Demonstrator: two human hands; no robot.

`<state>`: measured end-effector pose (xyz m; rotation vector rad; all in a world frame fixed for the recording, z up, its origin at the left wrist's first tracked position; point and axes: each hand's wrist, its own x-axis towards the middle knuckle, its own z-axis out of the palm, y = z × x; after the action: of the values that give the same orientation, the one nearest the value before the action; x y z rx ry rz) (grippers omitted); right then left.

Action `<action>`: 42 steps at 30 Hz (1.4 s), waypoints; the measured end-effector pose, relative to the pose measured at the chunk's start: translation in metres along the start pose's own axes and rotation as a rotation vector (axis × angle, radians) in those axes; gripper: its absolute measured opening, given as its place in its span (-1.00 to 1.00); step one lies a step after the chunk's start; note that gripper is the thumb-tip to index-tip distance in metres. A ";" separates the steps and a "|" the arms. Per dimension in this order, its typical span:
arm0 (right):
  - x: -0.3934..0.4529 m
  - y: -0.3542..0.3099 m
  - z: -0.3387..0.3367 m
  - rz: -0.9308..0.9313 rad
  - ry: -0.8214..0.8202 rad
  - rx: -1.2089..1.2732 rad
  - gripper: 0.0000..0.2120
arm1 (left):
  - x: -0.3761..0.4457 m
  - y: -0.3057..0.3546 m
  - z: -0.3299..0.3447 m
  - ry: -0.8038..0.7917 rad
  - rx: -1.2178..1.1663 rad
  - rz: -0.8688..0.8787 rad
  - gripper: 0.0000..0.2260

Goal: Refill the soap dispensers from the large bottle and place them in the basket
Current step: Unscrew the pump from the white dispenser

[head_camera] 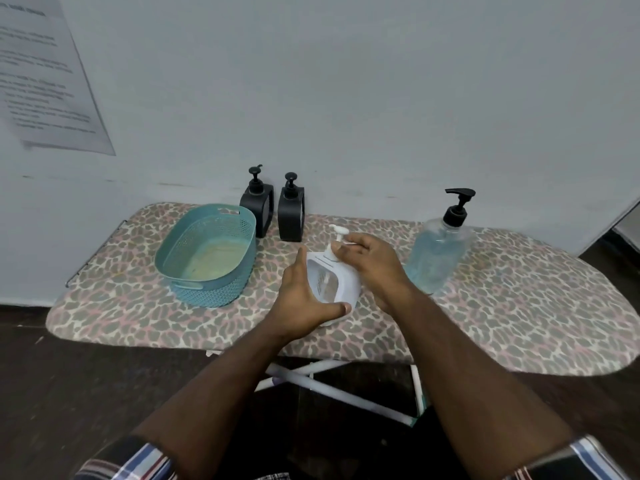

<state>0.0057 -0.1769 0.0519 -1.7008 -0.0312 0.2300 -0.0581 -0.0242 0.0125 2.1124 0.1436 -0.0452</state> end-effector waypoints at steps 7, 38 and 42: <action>0.014 -0.015 0.008 -0.073 -0.035 -0.079 -0.68 | 0.003 0.006 -0.020 -0.069 -0.013 0.054 0.17; 0.038 -0.025 -0.002 -0.129 0.055 -0.174 -0.50 | 0.046 0.000 -0.011 -0.068 -0.054 0.055 0.06; 0.038 -0.025 -0.004 -0.110 0.028 -0.076 -0.51 | 0.040 0.009 -0.014 -0.076 -0.096 0.058 0.14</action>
<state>0.0463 -0.1710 0.0717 -1.7714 -0.1134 0.1245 -0.0176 -0.0131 0.0234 2.0153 0.0388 -0.0821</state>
